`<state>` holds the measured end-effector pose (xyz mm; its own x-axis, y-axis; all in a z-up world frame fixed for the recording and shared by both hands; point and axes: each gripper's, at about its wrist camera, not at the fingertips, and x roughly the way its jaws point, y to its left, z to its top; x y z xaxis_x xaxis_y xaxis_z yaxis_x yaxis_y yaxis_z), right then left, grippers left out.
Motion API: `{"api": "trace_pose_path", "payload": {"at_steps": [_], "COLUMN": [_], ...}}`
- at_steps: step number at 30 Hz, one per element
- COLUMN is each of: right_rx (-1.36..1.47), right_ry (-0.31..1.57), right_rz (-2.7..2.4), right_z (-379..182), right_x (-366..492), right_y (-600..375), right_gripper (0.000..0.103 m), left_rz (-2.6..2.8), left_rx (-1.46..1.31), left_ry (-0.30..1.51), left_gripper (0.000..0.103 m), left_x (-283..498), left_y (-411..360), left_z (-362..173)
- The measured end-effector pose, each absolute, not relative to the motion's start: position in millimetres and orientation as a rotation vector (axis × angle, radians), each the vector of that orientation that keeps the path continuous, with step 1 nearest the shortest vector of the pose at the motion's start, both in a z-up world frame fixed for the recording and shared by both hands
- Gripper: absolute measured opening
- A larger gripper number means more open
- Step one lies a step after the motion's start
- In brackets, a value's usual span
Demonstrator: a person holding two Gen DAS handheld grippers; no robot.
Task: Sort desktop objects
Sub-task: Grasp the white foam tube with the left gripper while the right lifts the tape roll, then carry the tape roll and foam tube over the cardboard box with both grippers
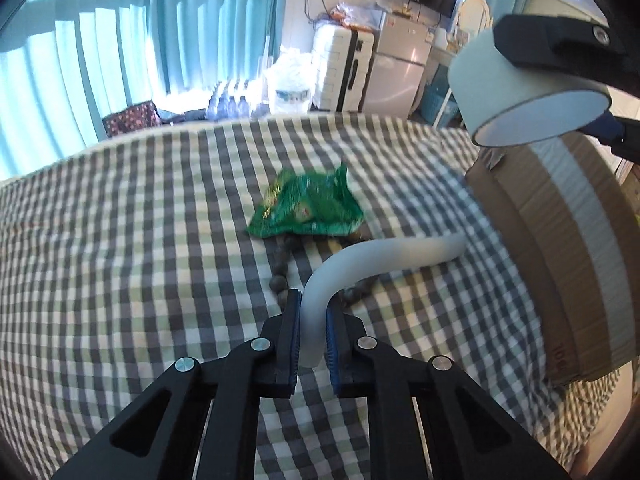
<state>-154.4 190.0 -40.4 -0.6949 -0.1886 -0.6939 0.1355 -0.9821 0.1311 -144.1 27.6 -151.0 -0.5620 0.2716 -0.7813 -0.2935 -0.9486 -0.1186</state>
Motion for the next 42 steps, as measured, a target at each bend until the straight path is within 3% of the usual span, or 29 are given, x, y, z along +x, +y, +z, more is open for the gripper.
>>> {"api": "trace_pose_path", "payload": {"at_steps": [29, 42], "right_rx": [0.807, 0.713], "right_ry": [0.051, 0.029], "right_rz": [-2.952, -2.979], "right_z": [46, 73], "right_x": [-54, -21], "right_y": [207, 222], "right_gripper": [0.082, 0.082], "left_rz": [2.781, 2.848], "left_rx": [-0.724, -0.577], "left_ry": [-0.071, -0.089], "left_gripper": [0.011, 0.011], "left_x": [-78, -35], "left_y": [-17, -30], "left_z": [7, 60]}}
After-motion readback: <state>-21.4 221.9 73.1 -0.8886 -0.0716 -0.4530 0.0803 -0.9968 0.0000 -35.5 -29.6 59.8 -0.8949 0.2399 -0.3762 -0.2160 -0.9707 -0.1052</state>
